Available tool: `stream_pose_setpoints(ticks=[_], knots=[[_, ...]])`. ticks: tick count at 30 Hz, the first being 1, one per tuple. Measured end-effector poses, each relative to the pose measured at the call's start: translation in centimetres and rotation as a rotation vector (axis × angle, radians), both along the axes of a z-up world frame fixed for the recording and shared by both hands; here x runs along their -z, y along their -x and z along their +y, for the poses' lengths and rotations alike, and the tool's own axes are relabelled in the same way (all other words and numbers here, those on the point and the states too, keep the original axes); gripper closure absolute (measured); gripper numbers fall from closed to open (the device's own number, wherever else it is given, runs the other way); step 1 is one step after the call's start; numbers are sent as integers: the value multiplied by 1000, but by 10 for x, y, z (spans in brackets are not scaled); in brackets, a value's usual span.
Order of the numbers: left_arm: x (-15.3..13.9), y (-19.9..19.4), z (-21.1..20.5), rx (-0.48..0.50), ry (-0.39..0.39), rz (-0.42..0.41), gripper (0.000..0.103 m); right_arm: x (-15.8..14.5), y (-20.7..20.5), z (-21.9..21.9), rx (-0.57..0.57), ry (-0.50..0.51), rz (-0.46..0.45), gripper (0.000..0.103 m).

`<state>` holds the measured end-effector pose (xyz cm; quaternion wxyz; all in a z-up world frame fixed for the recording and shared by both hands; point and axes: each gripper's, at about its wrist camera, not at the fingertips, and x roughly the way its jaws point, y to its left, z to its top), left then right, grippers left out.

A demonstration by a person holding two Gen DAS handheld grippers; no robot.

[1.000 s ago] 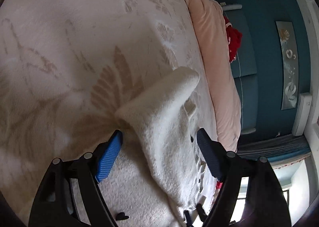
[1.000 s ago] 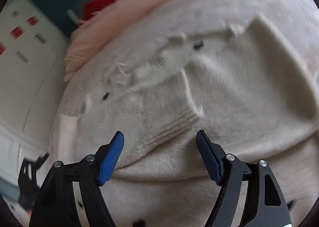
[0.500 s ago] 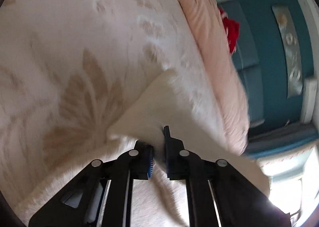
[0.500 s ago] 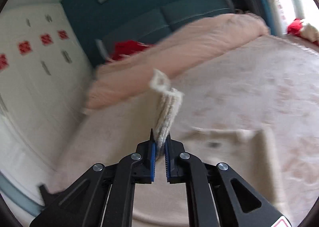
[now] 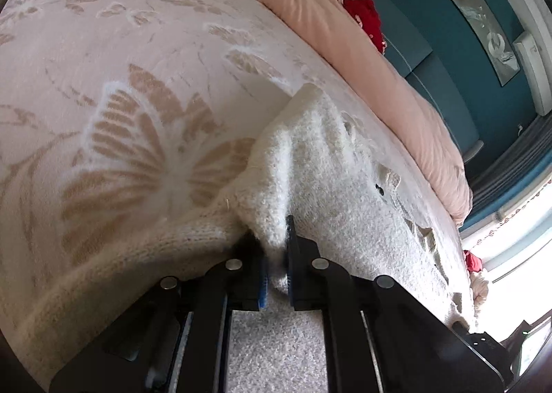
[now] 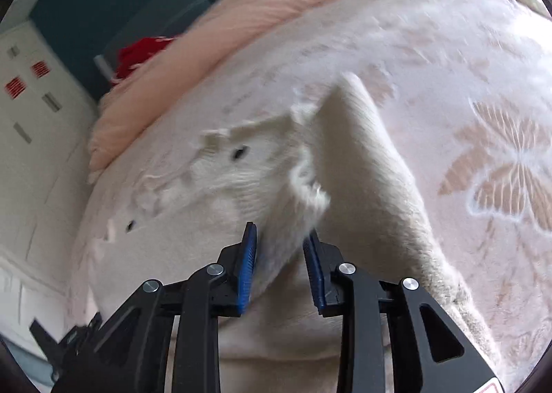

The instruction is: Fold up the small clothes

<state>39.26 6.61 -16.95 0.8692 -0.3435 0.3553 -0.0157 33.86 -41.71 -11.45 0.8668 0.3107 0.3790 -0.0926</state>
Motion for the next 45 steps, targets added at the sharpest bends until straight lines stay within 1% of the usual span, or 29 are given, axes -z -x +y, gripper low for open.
stream_pose_setpoints(ticks=[1, 3, 5, 6, 7, 8, 9, 11, 13, 15, 17, 19, 21, 23, 26, 28, 29, 30, 33, 34, 36, 37, 38, 39, 40, 42, 43, 44, 45], knots=[[1, 0, 1, 1, 3, -3, 94, 1, 1, -5, 6, -34, -23, 95], [0, 0, 0, 3, -2, -8, 94, -13, 18, -9, 30, -63, -102, 96], [1, 5, -1, 3, -8, -16, 94, -27, 29, -14, 42, -34, -168, 97], [2, 6, -3, 4, -16, -20, 93, -23, 33, -14, 49, 32, -155, 97], [3, 8, -4, 7, -26, -26, 92, -11, 31, -17, 48, 69, -96, 97], [2, 8, -6, 9, -35, -27, 91, 11, 26, -20, 41, 77, -10, 98], [1, 9, -7, 10, -44, -27, 91, 21, 26, -22, 35, 54, -1, 99], [1, 10, -8, 9, -48, -27, 91, 9, 23, -26, 46, 27, -6, 97], [0, 11, -8, 9, -50, -27, 91, -3, 22, -23, 68, 37, 24, 88], [0, 12, -9, 7, -52, -31, 91, -23, 33, -17, 140, 108, 16, 82], [-1, 13, -10, 5, -60, -35, 91, -40, 42, -4, 184, 182, -27, 81], [-2, 14, -12, 3, -71, -37, 91, -54, 31, 24, 96, 170, -70, 84], [-2, 14, -12, 3, -72, -38, 90, -58, -5, 75, -104, 119, -81, 90], [-2, 15, -12, 2, -69, -39, 90, -57, -40, 129, -265, 119, -90, 90], [-2, 15, -12, 3, -69, -39, 91, -37, -87, 213, -482, 185, -47, 90], [-1, 16, -11, 5, -60, -43, 91, -15, -110, 243, -559, 233, 9, 93], [-1, 16, -10, 5, -56, -46, 91, -7, -120, 244, -561, 263, 31, 99], [0, 16, -9, 7, -49, -50, 90, -4, -124, 236, -555, 269, 28, 101], [1, 15, -10, 10, -52, -61, 90, -3, -121, 172, -454, 266, 23, 103], [2, 15, -11, 10, -58, -62, 90, -4, -114, 136, -392, 259, 26, 103], [2, 15, -13, 9, -66, -63, 90, -6, -92, 84, -255, 301, 68, 103], [1, 15, -13, 9, -67, -63, 90, -9, -75, 51, -184, 280, 68, 103], [1, 15, -13, 8, -68, -62, 90, -14, -60, 32, -129, 265, 65, 99], [1, 15, -14, 8, -70, -61, 90, -21, -46, 18, -81, 258, 56, 90], [1, 15, -14, 8, -71, -60, 90, -27, -30, 8, -60, 247, 31, 90], [1, 15, -15, 7, -73, -59, 90, -28, -19, 10, -86, 255, 23, 88], [0, 15, -15, 7, -74, -58, 90, -22, -17, 17, -114, 280, 48, 72], [0, 15, -15, 6, -74, -57, 90, -15, -17, 17, -129, 294, 76, 63], [0, 15, -15, 6, -73, -56, 90, -7, -15, 19, -138, 302, 103, 59]])
